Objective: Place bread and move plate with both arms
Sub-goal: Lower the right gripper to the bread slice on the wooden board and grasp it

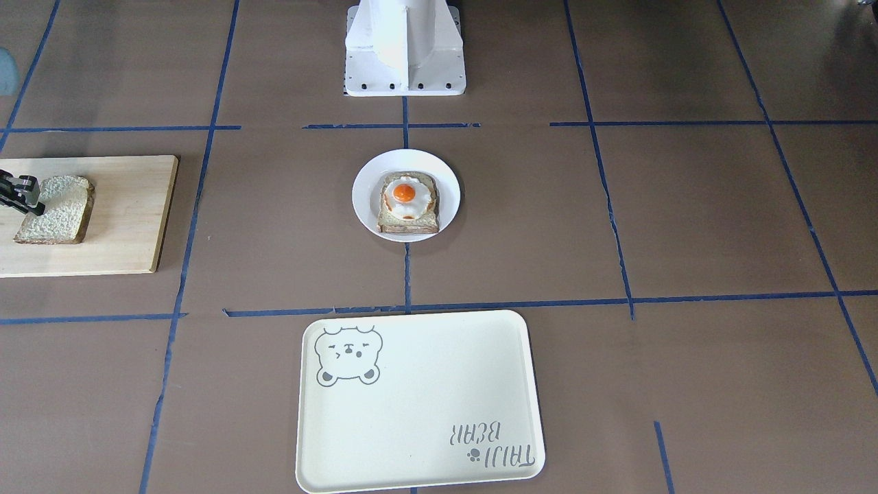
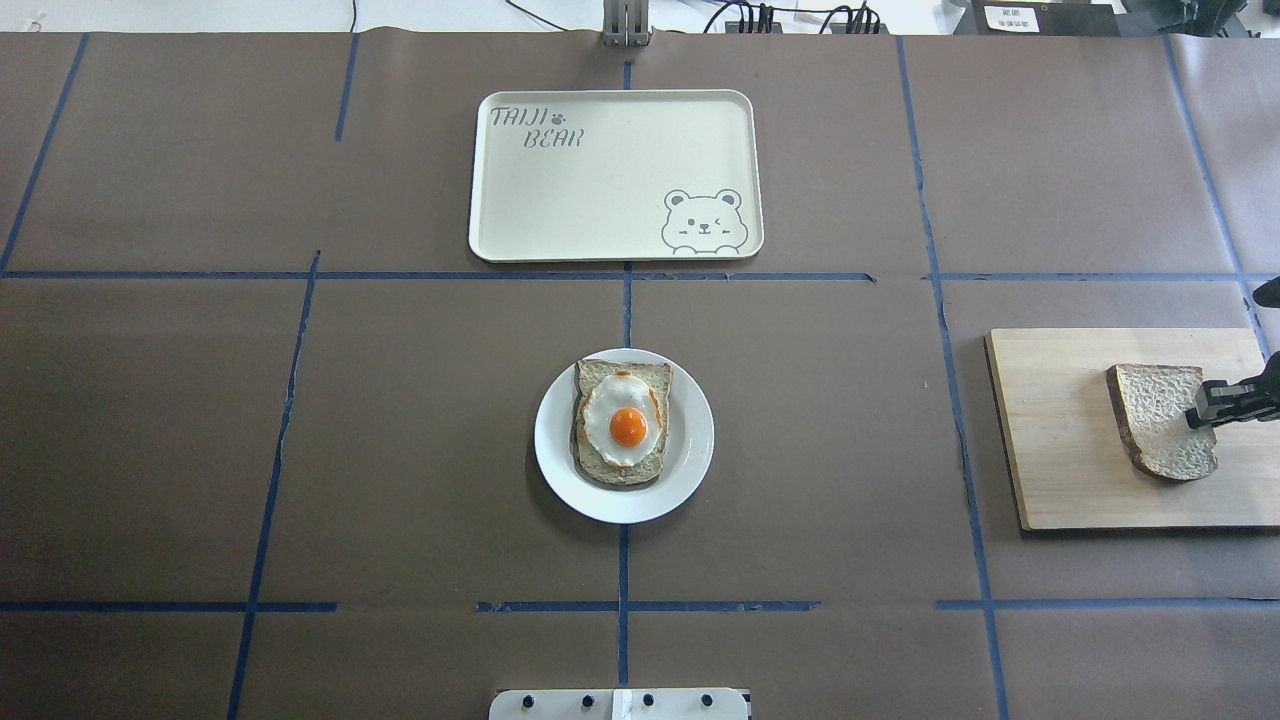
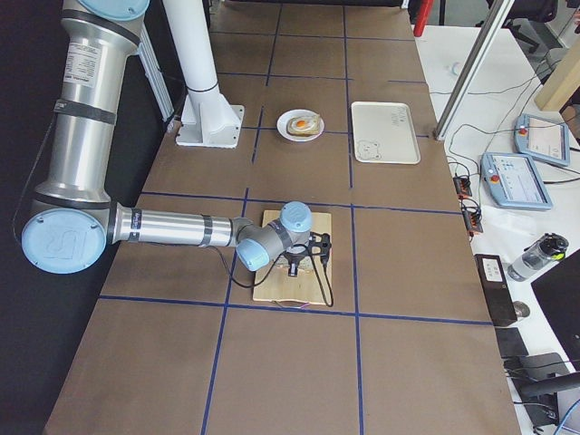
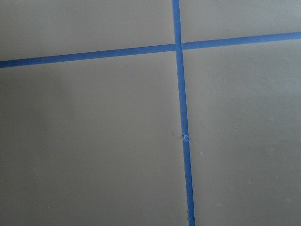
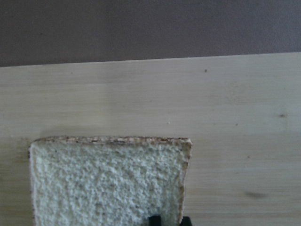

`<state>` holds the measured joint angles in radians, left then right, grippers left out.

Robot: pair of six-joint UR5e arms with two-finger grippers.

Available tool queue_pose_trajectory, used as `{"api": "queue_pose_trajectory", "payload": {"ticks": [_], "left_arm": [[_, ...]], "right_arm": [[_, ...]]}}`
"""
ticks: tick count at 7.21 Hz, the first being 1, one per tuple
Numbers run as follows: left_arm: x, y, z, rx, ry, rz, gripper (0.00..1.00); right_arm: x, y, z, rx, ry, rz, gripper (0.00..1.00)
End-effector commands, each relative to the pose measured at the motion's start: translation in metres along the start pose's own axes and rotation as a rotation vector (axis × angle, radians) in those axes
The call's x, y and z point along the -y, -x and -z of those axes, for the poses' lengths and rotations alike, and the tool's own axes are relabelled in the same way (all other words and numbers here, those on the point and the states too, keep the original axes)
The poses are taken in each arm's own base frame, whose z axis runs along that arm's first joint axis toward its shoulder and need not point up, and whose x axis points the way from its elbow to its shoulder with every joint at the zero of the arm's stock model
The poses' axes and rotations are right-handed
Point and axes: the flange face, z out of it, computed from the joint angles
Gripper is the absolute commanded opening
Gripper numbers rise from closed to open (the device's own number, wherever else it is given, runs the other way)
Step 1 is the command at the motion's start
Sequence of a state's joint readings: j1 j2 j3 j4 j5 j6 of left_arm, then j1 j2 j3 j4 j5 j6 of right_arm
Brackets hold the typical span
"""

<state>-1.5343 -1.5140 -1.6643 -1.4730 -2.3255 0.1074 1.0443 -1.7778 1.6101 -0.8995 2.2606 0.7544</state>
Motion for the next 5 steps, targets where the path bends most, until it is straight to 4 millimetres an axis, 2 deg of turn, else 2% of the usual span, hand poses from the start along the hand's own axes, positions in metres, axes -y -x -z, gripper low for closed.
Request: {"api": "queue_pose_trajectory", "payload": {"ticks": [1,4,5], "left_arm": [[0.0,0.0,0.001,0.0,-0.002,0.0,1.0],[0.0,0.001,-0.001,0.0,0.002,0.001,1.0],[0.0,0.002,-0.002,0.0,0.004,0.002,1.0]], "right_arm": [[0.001,0.004,0.002,0.006,-0.004,0.01,0.0],[0.001,0.02,0.018,0.034,-0.026,0.029,0.0],[0.0,0.031,0.031,0.059,-0.052,0.056,0.0]]}}
